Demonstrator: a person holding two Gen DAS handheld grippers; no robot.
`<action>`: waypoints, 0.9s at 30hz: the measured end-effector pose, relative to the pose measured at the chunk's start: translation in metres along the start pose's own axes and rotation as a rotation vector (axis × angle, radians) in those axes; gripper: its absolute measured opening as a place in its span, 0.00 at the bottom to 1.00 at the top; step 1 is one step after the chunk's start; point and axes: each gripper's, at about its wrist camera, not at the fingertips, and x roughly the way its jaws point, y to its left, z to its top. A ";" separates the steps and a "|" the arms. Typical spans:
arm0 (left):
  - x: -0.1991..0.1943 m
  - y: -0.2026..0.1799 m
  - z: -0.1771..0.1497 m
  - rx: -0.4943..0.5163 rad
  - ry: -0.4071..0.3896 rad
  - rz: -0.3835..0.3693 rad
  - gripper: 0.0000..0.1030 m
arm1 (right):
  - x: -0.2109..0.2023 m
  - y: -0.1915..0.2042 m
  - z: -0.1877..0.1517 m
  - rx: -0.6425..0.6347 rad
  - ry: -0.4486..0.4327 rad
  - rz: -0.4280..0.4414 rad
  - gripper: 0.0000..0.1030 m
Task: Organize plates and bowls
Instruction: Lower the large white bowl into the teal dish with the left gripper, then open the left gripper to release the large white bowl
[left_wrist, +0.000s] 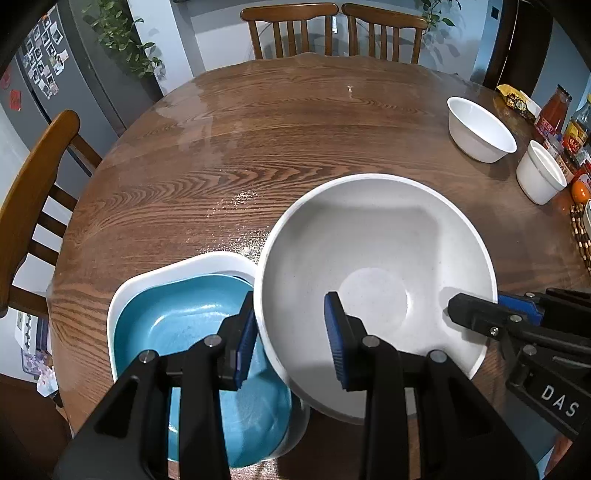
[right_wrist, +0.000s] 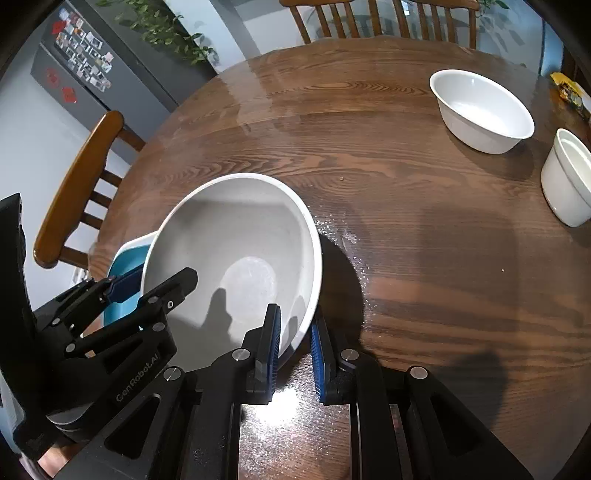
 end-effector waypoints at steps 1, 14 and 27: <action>0.000 -0.001 0.000 0.003 0.000 0.002 0.31 | 0.000 0.000 0.001 0.001 0.001 -0.001 0.16; -0.010 -0.001 0.003 -0.005 -0.035 -0.001 0.62 | -0.014 0.000 0.001 0.026 -0.035 -0.018 0.37; -0.036 0.004 0.008 -0.044 -0.083 -0.004 0.64 | -0.052 -0.008 -0.004 0.042 -0.130 -0.011 0.41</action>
